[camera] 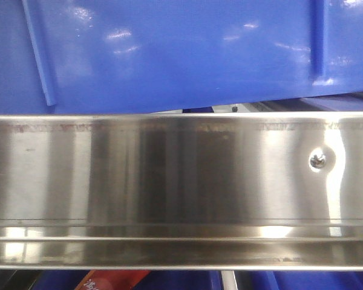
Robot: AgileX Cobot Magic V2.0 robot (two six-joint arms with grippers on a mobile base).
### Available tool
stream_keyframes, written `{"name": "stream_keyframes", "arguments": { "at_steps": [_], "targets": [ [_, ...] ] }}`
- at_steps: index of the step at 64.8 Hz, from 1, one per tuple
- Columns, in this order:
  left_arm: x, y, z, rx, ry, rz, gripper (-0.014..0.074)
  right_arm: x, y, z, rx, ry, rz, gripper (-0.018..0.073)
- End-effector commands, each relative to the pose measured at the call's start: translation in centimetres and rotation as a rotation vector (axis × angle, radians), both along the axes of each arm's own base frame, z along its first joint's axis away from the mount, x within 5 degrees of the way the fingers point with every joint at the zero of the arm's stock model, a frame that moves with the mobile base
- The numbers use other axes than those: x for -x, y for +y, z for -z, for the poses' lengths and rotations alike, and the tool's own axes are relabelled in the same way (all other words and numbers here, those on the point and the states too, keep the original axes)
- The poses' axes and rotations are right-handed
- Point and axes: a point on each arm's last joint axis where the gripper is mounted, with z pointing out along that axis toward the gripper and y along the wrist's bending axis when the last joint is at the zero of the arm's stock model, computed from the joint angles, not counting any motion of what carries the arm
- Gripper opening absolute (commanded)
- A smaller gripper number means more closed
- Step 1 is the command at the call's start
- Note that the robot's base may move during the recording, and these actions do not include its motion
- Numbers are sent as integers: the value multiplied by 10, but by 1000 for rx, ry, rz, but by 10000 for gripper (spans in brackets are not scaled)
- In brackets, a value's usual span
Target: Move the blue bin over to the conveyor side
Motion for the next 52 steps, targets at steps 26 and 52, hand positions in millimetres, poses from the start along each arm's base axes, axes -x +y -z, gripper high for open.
{"name": "stream_keyframes", "arguments": {
  "at_steps": [26,52],
  "targets": [
    [31,1,-63,-12,-85,11,-18,38,-11,-48,-44,-138,-3,-88],
    [84,5,-104,-5,-208,-25,-18,82,-18,-77,-111,-236,-16,-88]
  ]
}}
